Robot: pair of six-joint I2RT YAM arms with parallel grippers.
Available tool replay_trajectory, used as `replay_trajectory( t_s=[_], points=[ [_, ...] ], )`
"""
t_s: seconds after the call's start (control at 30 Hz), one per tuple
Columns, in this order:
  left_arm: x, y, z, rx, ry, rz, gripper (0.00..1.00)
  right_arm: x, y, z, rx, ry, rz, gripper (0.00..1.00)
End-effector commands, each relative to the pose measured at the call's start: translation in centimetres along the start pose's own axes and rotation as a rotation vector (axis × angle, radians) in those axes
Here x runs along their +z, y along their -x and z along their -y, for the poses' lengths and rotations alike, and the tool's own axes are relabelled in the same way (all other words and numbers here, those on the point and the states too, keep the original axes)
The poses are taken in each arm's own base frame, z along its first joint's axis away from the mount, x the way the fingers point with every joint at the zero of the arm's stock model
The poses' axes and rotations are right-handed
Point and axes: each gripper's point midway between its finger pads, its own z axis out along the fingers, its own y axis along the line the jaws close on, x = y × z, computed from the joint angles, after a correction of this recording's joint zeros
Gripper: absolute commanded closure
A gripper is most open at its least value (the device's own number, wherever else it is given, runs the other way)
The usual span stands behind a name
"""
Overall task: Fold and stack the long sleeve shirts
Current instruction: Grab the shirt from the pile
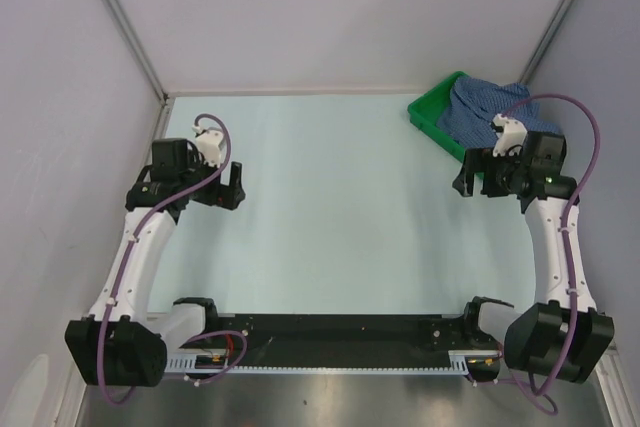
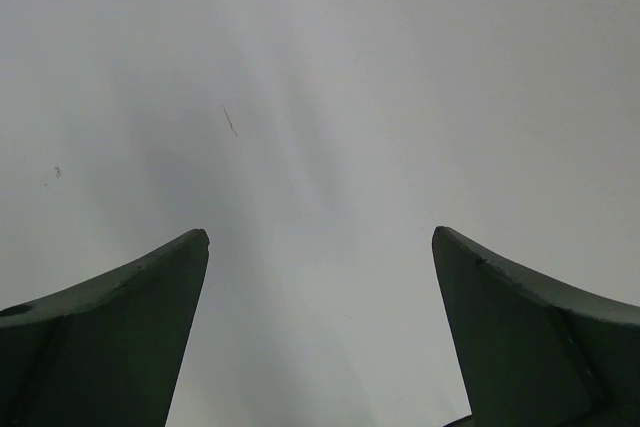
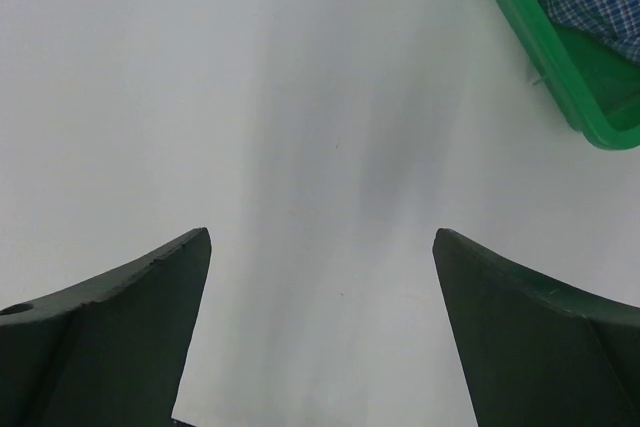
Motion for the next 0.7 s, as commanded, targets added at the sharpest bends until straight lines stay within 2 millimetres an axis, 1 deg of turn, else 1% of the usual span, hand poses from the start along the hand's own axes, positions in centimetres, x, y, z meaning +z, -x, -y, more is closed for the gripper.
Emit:
replay_trajectory(
  t_s=[0.0,0.03,0.07,0.1,0.17,0.23,0.27,0.3,0.33,0.4,0.43,0.5,0.53,0.57,0.6,0.63,0.67],
  points=[
    [-0.2,2.2,-0.8,0.028,0.029,0.020,0.01,0.3,1.7,0.9,-0.034,-0.038,-0.008,0.00],
    [-0.2,2.2,-0.9,0.029,0.033,0.016,0.01,0.5,1.8,1.1,-0.041,-0.043,-0.018,0.00],
    [0.0,2.2,-0.9,0.035,0.029,0.007,0.00,0.4,2.9,1.5,-0.053,-0.061,-0.005,0.00],
    [-0.1,2.3,-0.9,0.036,0.029,-0.001,0.01,1.1,2.9,2.2,-0.047,-0.072,-0.026,0.00],
    [-0.2,2.3,-1.1,0.043,0.033,-0.014,0.01,1.6,3.9,3.4,-0.054,-0.102,-0.027,0.00],
    [-0.2,2.2,-1.1,0.045,0.030,-0.025,0.01,2.5,5.9,5.2,-0.055,-0.132,-0.013,0.00],
    [-0.2,2.3,-0.9,0.053,0.018,-0.023,0.01,2.9,6.5,6.2,-0.056,-0.163,-0.015,0.00],
    [-0.3,2.1,-0.7,0.053,0.009,-0.028,0.01,2.7,8.4,7.1,-0.066,-0.188,0.017,0.00],
    [-0.2,2.1,-0.6,0.053,-0.001,-0.031,0.00,4.5,8.2,8.3,-0.053,-0.192,-0.016,0.00],
    [-0.3,2.2,-0.2,0.055,-0.022,-0.032,0.01,5.9,9.0,9.8,-0.050,-0.227,-0.028,0.00],
    [-0.1,2.2,-0.3,0.053,-0.022,-0.039,0.01,7.4,9.6,10.9,-0.045,-0.240,-0.036,0.00],
    [-0.1,2.4,-0.4,0.046,-0.016,-0.042,0.01,9.1,9.8,12.5,-0.039,-0.281,-0.057,0.00],
    [0.1,2.4,-0.6,0.043,-0.013,-0.049,0.01,9.5,10.9,13.3,-0.045,-0.306,-0.035,0.00],
    [0.1,2.5,-0.6,0.040,-0.010,-0.050,0.01,11.5,9.7,14.6,-0.030,-0.326,-0.079,0.00],
    [0.1,2.4,-0.7,0.040,-0.005,-0.055,0.01,12.3,9.5,15.1,-0.024,-0.333,-0.085,0.00],
    [0.1,2.4,-0.8,0.039,-0.004,-0.059,0.01,13.4,9.8,15.8,-0.023,-0.342,-0.073,0.00],
    [0.2,2.3,-0.9,0.043,0.001,-0.064,0.01,15.1,8.8,16.5,-0.014,-0.348,-0.099,0.00]
  ],
)
